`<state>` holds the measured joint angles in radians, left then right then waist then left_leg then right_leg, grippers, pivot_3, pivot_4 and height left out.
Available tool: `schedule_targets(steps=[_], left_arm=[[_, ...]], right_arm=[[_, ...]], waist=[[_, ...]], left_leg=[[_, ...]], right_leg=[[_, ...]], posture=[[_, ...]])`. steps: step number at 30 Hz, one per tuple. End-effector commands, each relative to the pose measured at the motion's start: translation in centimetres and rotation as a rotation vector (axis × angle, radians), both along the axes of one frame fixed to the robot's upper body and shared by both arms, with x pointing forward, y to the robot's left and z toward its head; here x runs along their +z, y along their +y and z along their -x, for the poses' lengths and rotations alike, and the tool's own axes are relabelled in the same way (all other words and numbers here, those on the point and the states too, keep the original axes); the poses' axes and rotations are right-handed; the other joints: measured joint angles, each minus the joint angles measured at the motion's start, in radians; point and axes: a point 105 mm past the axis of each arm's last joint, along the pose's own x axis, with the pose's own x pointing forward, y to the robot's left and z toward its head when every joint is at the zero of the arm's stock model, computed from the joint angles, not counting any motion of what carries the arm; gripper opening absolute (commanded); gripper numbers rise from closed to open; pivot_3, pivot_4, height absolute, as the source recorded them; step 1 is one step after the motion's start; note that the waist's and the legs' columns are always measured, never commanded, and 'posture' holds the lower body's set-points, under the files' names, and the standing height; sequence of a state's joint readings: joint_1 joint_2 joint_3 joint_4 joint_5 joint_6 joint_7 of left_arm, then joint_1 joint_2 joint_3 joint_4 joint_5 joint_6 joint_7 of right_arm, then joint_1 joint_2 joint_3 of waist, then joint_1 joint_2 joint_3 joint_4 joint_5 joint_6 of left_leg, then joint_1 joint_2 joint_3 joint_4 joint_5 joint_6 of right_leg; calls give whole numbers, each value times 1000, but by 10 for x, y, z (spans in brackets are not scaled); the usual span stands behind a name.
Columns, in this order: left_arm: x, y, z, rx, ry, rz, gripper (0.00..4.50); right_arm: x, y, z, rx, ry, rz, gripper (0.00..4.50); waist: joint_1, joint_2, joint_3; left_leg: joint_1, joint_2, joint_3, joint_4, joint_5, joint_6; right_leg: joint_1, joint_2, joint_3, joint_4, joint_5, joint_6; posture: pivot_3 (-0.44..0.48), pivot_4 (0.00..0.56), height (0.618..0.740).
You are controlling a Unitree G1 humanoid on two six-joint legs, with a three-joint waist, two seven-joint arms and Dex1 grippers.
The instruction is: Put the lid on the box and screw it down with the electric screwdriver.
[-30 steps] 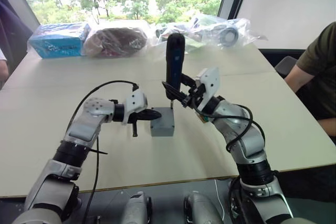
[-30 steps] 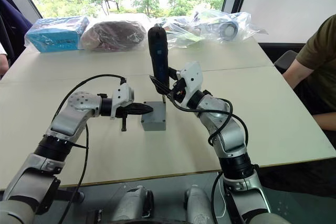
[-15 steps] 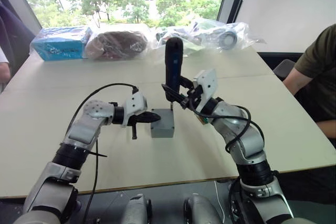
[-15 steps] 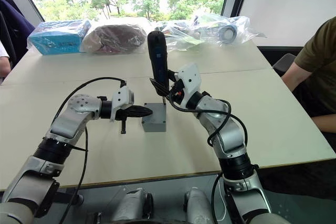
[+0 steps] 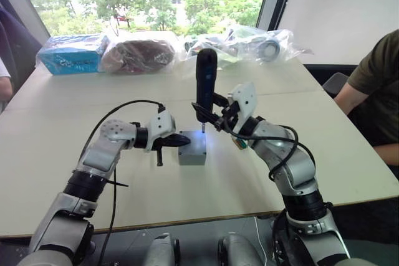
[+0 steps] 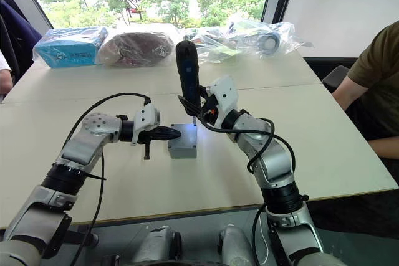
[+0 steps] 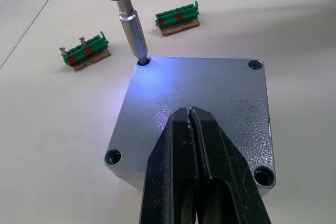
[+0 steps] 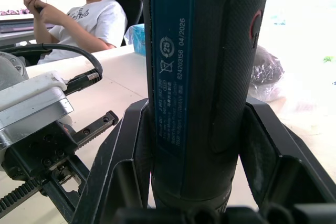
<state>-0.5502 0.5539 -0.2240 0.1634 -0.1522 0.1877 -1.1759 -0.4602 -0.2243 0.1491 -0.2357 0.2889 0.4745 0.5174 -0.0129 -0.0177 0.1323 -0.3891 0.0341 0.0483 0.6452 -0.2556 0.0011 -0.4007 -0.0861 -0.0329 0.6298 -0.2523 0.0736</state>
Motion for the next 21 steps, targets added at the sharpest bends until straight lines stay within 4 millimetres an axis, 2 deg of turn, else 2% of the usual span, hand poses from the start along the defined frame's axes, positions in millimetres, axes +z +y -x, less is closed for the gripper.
schedule_targets(steps=[1, 5, 8, 14, 18, 21], left_arm=[[-5, 0, 2, -5, 10, -15, 0], [-5, -1, 3, -8, 12, -14, 0], [-5, -1, 3, -11, 12, -14, 0], [-2, -2, 4, -20, 11, -8, 0], [2, -5, 6, -28, 6, 4, 0], [10, -8, 7, -38, -5, 22, 0]], right_arm=[[-75, -3, 2, -6, 306, 139, 1787], [-73, -4, 0, -15, 275, 166, 1787], [-61, -4, -2, -20, 234, 154, 1787], [-19, -10, -11, -72, 69, 113, 1787], [23, -13, -4, -65, -58, 16, 1787], [74, -25, 6, -89, -178, -119, 1787]], waist=[[0, 0, 0], [0, 0, 0], [1, 0, 0], [2, 4, 3], [3, 5, 5], [4, 6, 10]], left_leg=[[0, 0, 0, 0, 0, 0], [0, 0, 0, 0, 0, 0], [-1, 0, 0, -1, 0, 0], [-3, -1, 0, -2, 0, 0], [-9, -2, 0, -2, 0, 0], [-20, -3, 0, 0, 0, 0]], right_leg=[[0, 0, 0, 0, 0, 0], [-1, -2, 0, 0, 0, 0], [-2, -2, 0, -1, 0, 0], [-5, -4, 0, -1, 0, 0], [-8, -6, -1, -2, 0, -1], [-15, -7, -1, 0, 1, -1]], posture=[[0, 150, 740], [0, 150, 740], [0, 150, 740], [0, 150, 740], [0, 150, 740], [0, 150, 740]])
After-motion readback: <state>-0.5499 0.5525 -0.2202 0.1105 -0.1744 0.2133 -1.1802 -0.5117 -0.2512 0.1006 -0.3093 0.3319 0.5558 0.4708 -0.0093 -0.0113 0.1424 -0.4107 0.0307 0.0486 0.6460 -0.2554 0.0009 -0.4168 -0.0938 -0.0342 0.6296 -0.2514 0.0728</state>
